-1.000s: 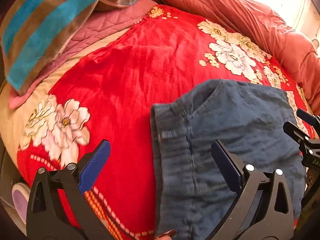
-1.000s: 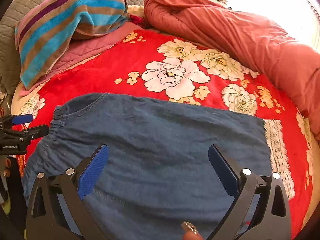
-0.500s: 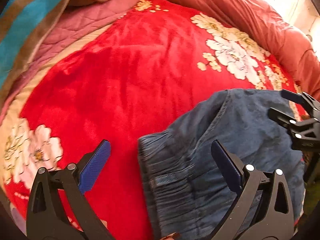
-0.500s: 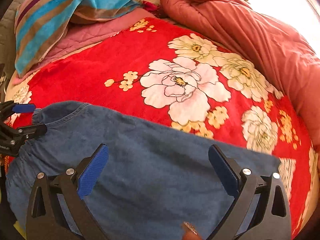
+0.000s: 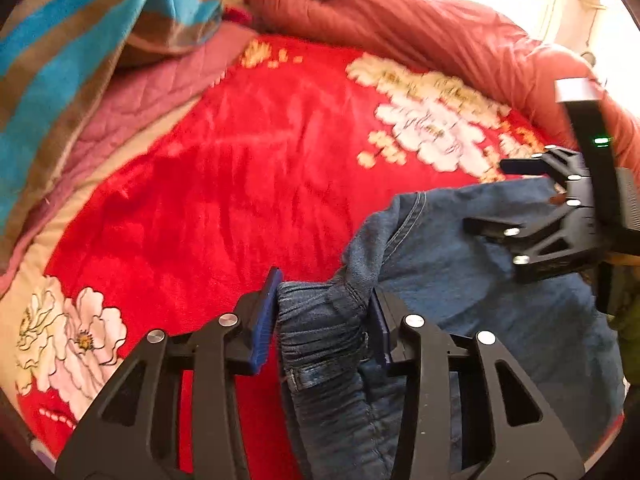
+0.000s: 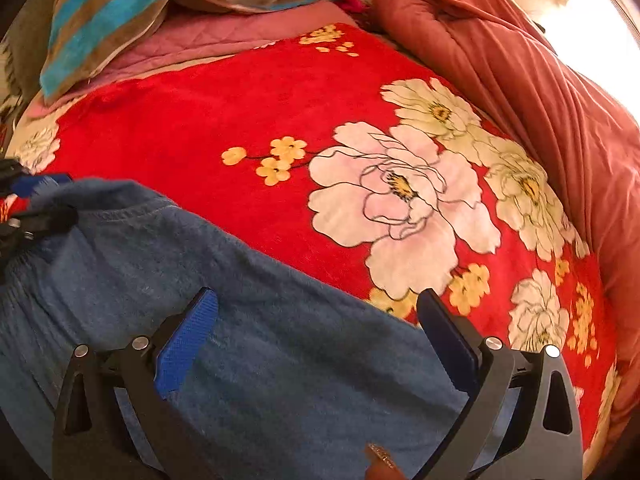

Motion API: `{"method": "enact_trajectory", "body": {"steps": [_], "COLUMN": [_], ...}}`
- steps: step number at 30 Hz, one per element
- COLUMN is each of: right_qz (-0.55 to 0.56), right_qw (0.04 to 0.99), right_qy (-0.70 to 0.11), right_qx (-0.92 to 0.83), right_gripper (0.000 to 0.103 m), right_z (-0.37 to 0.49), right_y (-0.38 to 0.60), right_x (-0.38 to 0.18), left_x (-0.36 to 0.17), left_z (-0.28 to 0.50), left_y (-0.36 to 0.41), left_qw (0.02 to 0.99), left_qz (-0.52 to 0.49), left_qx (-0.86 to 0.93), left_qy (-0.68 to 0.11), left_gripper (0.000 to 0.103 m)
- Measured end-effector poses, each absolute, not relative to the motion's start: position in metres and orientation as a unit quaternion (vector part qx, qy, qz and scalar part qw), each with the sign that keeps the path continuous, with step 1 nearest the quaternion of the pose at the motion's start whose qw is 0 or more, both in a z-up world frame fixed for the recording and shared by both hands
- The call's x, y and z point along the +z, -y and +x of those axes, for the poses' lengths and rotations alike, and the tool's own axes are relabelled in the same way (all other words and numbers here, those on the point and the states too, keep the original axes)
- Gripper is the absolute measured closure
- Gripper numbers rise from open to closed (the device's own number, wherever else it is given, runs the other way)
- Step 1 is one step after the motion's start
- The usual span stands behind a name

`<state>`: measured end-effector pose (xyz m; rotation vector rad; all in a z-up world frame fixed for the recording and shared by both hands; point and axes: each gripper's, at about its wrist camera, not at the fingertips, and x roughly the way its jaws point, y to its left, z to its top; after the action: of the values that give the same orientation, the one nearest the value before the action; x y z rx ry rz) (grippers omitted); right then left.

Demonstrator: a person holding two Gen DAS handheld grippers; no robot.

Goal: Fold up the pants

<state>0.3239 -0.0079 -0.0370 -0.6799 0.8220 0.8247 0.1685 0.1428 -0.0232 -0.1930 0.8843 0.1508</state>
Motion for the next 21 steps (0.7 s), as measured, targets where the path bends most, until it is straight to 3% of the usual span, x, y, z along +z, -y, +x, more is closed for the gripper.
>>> {"method": "enact_trajectory", "body": {"steps": [9, 12, 13, 14, 16, 18, 21], "right_qz": [-0.350, -0.332, -0.322, -0.308, -0.285, -0.264, -0.228], "right_qw": [0.769, 0.753, 0.749, 0.743, 0.747, 0.757, 0.772], "right_qy": [-0.348, -0.362, -0.367, -0.373, -0.373, -0.366, -0.351], "right_qx": [0.406, 0.438, 0.448, 0.462, 0.470, 0.472, 0.479], "right_gripper": [0.006, 0.034, 0.048, 0.068, 0.085, 0.090, 0.091], "right_z": [0.315, 0.311, 0.309, 0.307, 0.299, 0.291, 0.278], "right_y": [-0.003, -0.001, 0.000, 0.001, 0.008, 0.019, 0.042], "right_x": [-0.043, -0.046, -0.046, -0.044, -0.037, -0.027, -0.010], "left_x": [-0.013, -0.012, -0.013, -0.014, -0.014, -0.014, -0.012], "left_z": [0.144, 0.141, 0.141, 0.139, 0.137, 0.134, 0.128], "left_y": [-0.129, -0.129, -0.129, -0.129, -0.129, -0.129, -0.129], "left_qw": [0.918, 0.919, 0.919, 0.919, 0.920, 0.920, 0.922], "left_qz": [-0.092, -0.091, -0.090, -0.089, -0.086, -0.086, -0.090], "left_qx": [0.069, 0.070, 0.071, 0.073, 0.078, 0.080, 0.080], "left_qy": [-0.380, -0.376, -0.377, -0.376, -0.375, -0.373, -0.368], "left_gripper": [0.073, 0.074, 0.074, 0.074, 0.074, 0.074, 0.074]}}
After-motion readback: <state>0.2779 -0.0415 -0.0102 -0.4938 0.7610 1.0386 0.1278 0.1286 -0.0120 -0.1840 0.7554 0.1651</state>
